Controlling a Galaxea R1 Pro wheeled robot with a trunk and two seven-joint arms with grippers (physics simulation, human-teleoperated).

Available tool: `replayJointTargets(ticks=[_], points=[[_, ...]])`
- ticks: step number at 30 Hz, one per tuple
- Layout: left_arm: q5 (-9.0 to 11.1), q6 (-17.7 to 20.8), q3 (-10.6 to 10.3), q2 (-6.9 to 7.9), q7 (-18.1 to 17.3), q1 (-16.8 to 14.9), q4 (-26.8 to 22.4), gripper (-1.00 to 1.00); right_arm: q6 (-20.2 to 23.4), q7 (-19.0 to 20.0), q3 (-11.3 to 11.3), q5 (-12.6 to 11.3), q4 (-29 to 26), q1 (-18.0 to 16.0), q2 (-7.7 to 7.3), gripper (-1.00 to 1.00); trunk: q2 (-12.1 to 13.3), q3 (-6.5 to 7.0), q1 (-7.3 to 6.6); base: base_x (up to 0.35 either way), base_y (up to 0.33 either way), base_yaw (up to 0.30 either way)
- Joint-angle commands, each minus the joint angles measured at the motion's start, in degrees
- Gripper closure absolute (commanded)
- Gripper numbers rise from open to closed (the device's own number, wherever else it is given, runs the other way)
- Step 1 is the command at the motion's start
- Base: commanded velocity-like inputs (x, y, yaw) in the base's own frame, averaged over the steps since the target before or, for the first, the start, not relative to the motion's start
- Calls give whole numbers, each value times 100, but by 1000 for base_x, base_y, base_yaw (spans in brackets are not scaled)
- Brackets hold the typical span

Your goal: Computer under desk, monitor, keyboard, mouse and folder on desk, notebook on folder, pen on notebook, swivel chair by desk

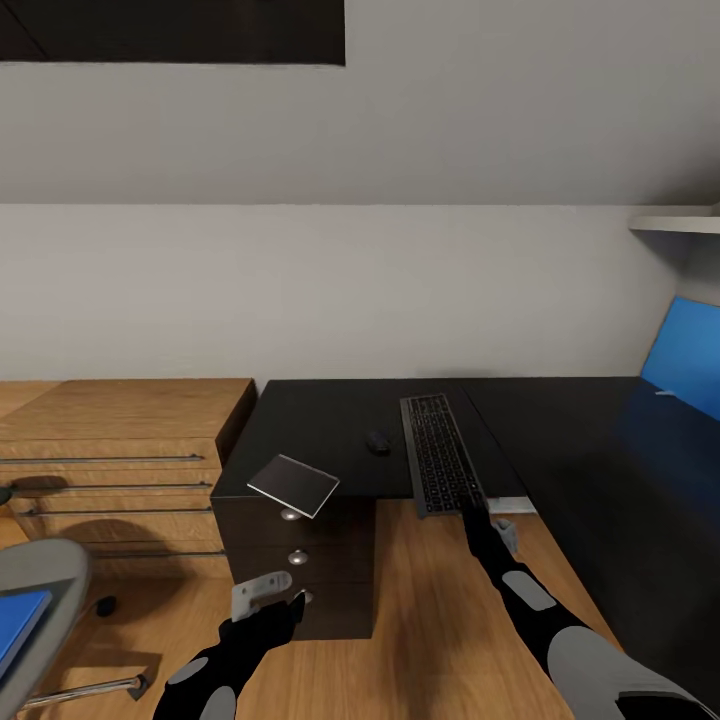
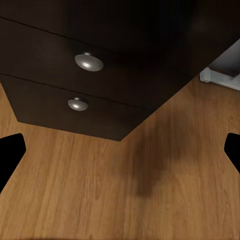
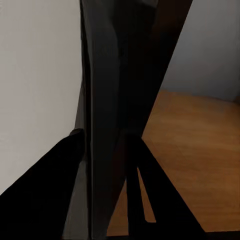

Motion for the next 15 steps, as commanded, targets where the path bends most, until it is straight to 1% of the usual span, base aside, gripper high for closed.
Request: replayJointTargets(ticks=[1,4,11,15], points=[[60,12,-6,0,59,-4,-7,-100,14,21,-1,-37,8,-4,-1,100,-3,-6,0,0,0,0],[60,12,-6,0,63,-4,-7,-100,11,28,2,-37,8,-4,0,100,-3,-6,0,0,0,0],[59,12,-6,0,64,-4,-7,-100,5,36,10,-31,-4,-4,0,100,278,120,-154,0,0,0],[55,6,-6,0,64,-4,-6,-100,6,30,7,-34,-126,-4,0,100,438,192,-242,0,0,0]])
